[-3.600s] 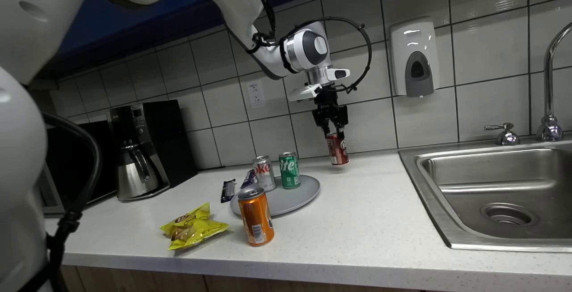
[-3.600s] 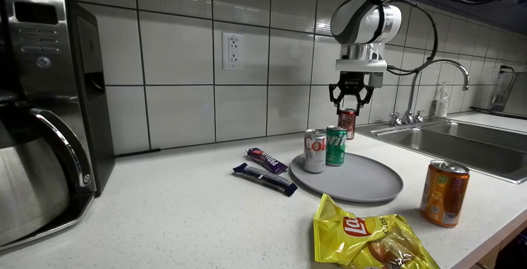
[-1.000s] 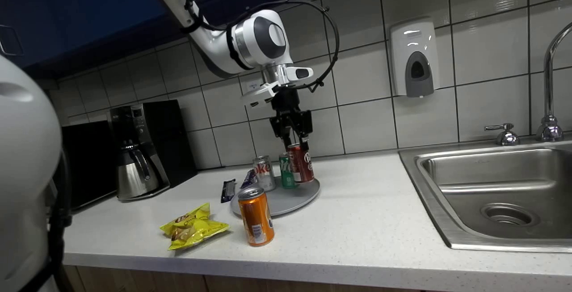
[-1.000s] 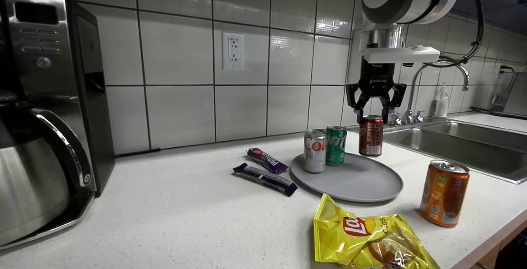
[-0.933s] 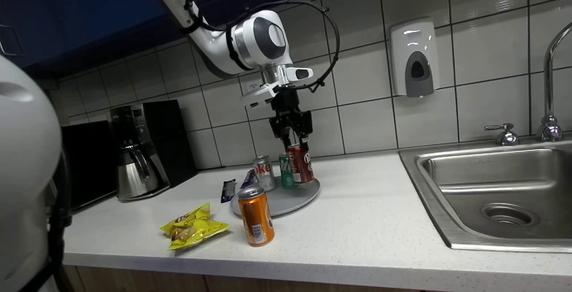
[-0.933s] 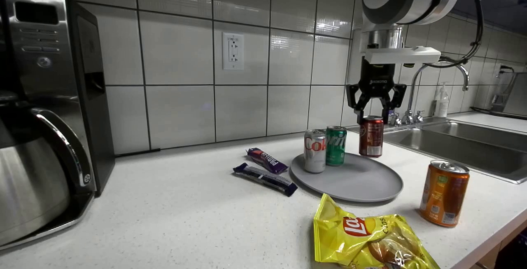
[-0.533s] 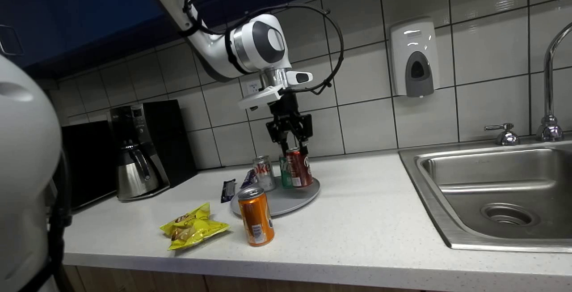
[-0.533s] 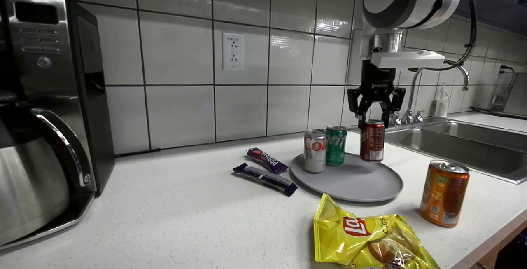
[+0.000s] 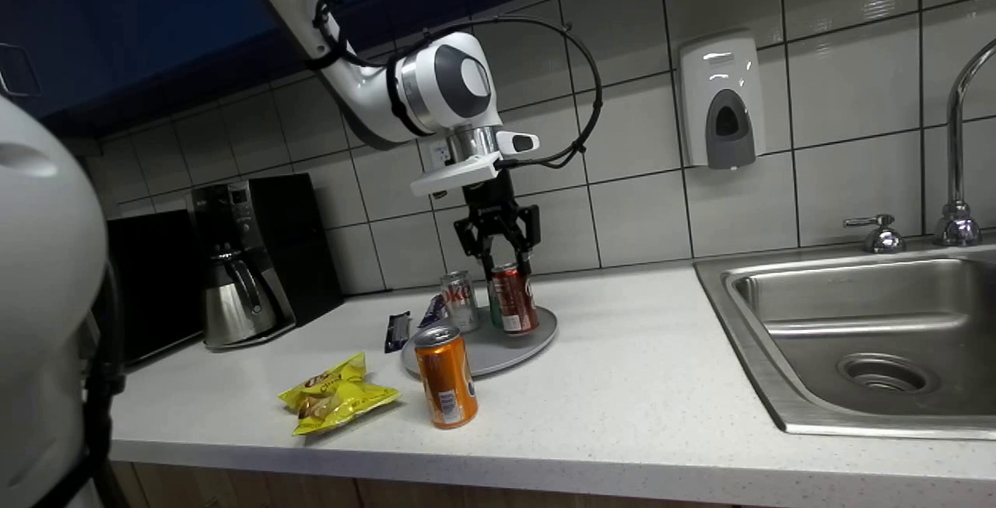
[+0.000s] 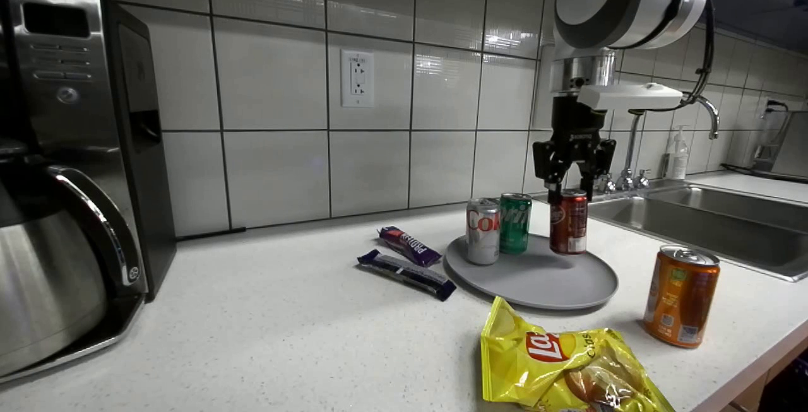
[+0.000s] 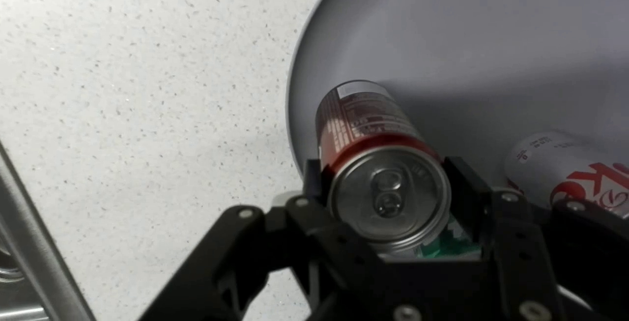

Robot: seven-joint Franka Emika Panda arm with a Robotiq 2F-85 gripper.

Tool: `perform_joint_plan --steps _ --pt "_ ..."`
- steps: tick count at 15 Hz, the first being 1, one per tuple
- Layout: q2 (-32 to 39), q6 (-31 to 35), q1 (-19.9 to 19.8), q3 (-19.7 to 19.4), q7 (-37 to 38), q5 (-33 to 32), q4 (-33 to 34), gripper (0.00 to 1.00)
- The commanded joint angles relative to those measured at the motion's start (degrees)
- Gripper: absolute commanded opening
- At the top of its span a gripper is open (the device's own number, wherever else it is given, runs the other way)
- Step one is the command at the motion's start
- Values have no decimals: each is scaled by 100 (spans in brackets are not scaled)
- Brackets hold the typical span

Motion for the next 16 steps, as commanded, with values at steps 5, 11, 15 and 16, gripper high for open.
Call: perform_joint_plan --steps 5,11,15,16 --pt "-52 244 -115 117 -402 135 -200 38" --pt "-47 319 -107 115 -405 96 -258 38" --pt "-105 271 -106 111 -420 76 -277 99" --pt "-122 261 -108 111 -437 76 -279 100"
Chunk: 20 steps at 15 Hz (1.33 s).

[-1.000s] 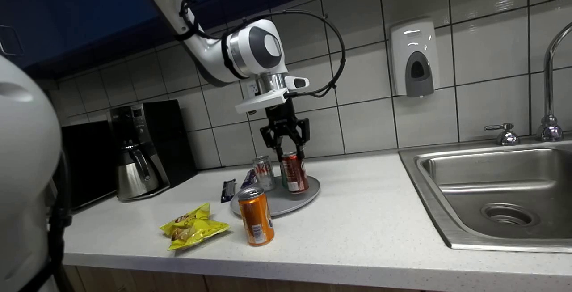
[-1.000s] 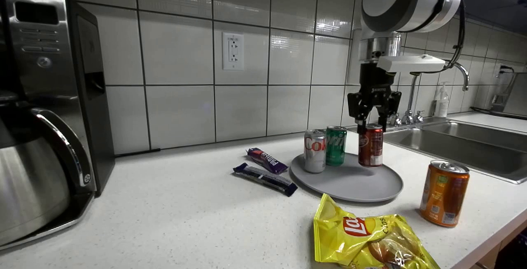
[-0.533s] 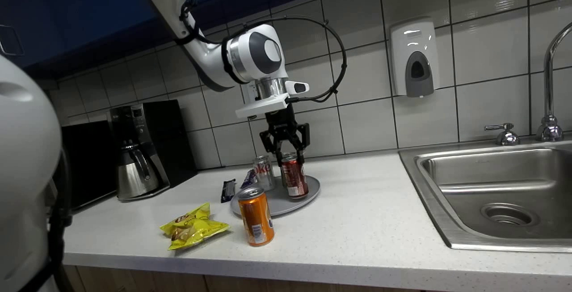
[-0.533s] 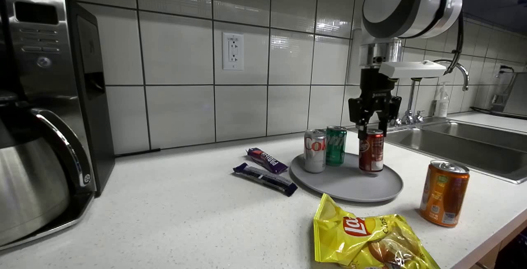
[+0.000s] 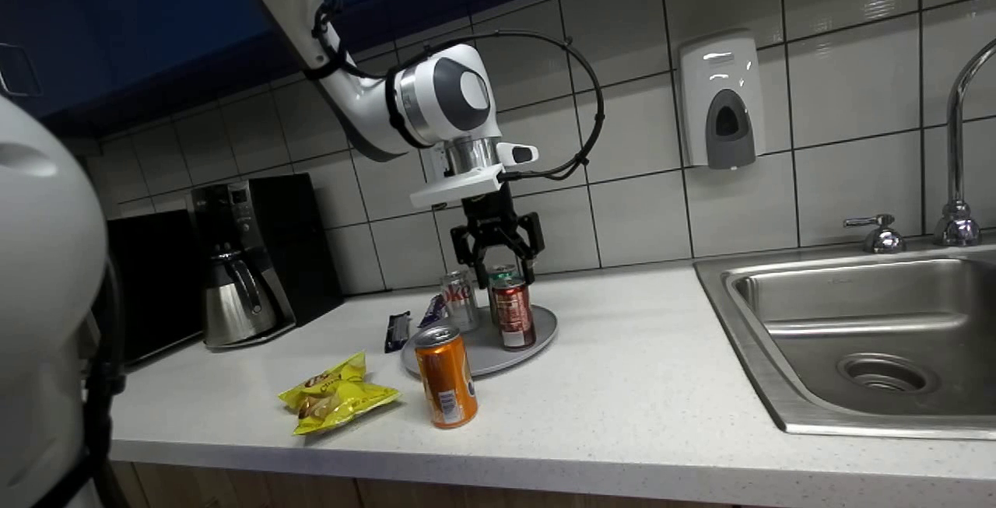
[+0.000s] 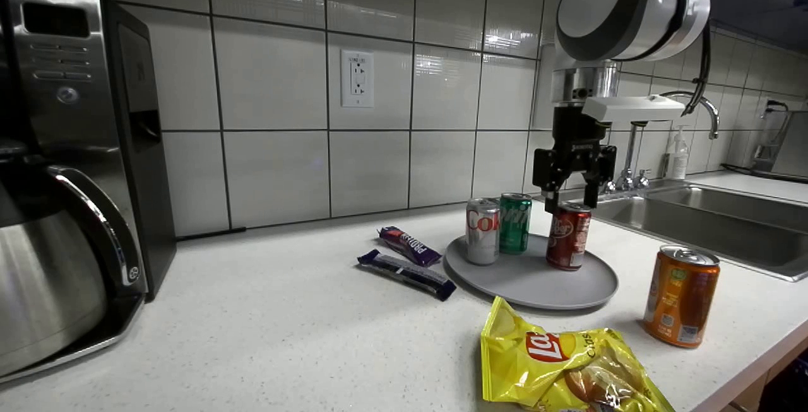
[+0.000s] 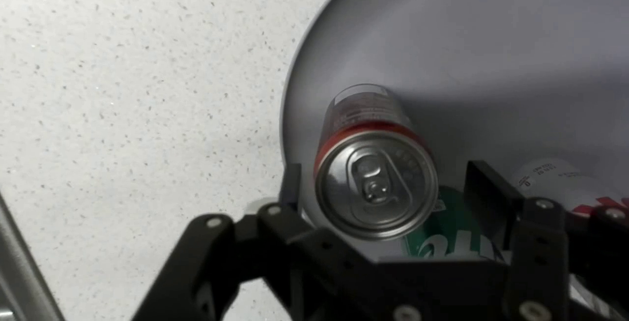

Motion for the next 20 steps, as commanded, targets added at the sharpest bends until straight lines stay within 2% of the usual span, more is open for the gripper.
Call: perform_joint_plan --steps 1,13,14,20 --pt "-188 14 -109 91 -186 49 -84 100" --pt "-658 -136 -6 199 180 -13 -244 100" --pt "-385 -33 -69 173 12 -7 -56 100" --pt "-471 -34 -56 211 48 -5 -137 100"
